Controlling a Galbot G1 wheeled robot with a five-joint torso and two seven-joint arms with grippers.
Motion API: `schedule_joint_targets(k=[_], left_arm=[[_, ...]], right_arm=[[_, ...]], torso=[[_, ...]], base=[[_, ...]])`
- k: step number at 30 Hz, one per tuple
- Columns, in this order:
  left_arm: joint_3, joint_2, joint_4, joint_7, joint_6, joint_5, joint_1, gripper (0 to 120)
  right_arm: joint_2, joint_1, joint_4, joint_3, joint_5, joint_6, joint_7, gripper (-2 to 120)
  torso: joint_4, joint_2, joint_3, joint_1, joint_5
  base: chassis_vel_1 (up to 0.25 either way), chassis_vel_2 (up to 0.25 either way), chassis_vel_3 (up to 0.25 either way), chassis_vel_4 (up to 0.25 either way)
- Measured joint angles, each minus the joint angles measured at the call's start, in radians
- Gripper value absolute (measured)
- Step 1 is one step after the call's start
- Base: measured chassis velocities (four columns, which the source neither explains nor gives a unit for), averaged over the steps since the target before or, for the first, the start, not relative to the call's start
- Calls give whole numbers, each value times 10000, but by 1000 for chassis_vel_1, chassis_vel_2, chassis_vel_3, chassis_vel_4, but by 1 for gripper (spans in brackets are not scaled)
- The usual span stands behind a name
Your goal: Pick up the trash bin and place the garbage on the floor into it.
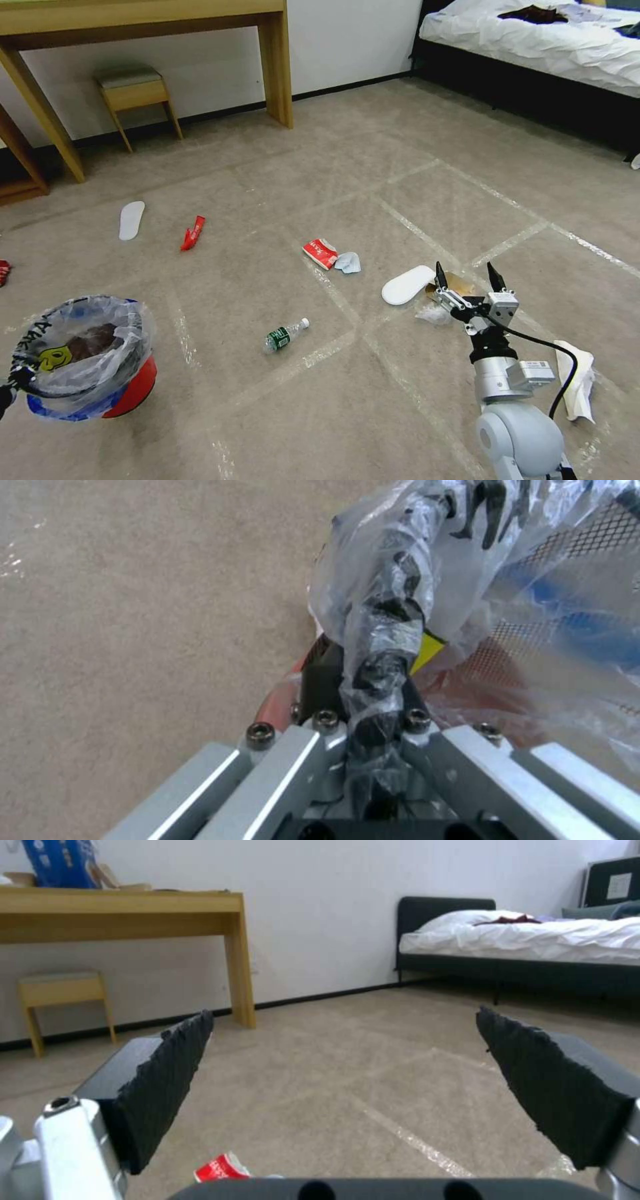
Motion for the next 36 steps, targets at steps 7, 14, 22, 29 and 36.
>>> schedule_joint_targets(k=[7, 14, 22, 29, 36], left_arm=[[2, -8, -26, 4, -1, 10, 6, 0], [-3, -31, -35, 45, -7, 39, 33, 0], [-11, -32, -42, 58, -12, 48, 48, 0], [-37, -21, -46, 69, -16, 47, 63, 0], [-50, -4, -40, 103, -21, 41, 77, 0]], right_arm=[[-5, -3, -8, 16, -5, 46, 2, 100], [6, -8, -44, 14, -60, 116, 28, 100], [27, -48, -44, 17, -91, 150, -30, 100], [37, -52, -45, 35, -126, 161, -58, 100], [63, -58, -46, 26, -165, 167, -64, 100]], torso=[[0, -1, 1, 0, 0], [0, -1, 1, 1, 0], [0, 0, 0, 0, 0], [1, 0, 0, 0, 0], [0, 0, 0, 1, 0]], base=[[-53, 61, 69, -64], [-55, 52, 76, -50], [-7, 14, 9, -11], [-13, 13, 12, -15], [-83, 81, 79, -76]])
